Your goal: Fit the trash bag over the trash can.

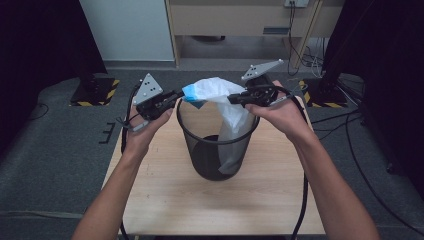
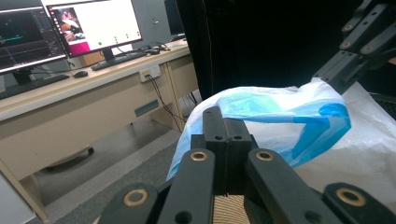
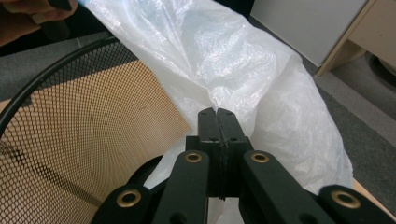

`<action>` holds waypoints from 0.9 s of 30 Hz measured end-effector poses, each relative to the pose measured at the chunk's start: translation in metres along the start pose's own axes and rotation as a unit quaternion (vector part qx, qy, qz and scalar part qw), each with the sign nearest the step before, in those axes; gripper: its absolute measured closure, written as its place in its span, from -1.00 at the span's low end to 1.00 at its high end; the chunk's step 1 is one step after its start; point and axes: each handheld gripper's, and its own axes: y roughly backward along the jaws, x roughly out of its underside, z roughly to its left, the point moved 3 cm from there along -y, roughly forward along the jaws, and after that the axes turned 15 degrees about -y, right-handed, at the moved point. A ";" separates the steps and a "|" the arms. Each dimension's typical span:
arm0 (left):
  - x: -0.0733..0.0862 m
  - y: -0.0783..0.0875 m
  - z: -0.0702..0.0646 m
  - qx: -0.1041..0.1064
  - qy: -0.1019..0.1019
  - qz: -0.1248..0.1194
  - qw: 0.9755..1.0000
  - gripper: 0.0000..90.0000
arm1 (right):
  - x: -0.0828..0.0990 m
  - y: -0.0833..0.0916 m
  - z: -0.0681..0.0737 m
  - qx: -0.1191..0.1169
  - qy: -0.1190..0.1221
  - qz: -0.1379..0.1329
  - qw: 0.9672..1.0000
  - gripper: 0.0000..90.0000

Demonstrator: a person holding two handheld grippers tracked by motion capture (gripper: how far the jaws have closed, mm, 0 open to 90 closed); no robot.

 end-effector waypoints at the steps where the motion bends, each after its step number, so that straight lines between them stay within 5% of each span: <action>1: 0.000 0.000 0.000 -0.001 0.001 0.002 1.000 1.00 | 0.001 0.000 0.000 0.001 0.000 0.002 1.000 1.00; 6: 0.001 0.003 0.004 -0.009 0.012 0.001 1.000 1.00 | 0.007 0.001 -0.003 0.008 0.003 0.014 1.000 1.00; 17: 0.006 0.004 0.000 -0.016 -0.017 0.016 1.000 0.99 | 0.006 0.007 -0.009 0.004 -0.013 -0.005 1.000 1.00; 25: 0.015 0.003 -0.006 -0.024 -0.034 0.028 0.999 0.50 | 0.005 0.012 -0.013 0.004 -0.021 -0.014 1.000 1.00; 27: 0.015 0.002 -0.008 -0.021 -0.020 0.039 0.999 0.42 | 0.004 0.012 -0.012 0.003 -0.020 -0.013 1.000 1.00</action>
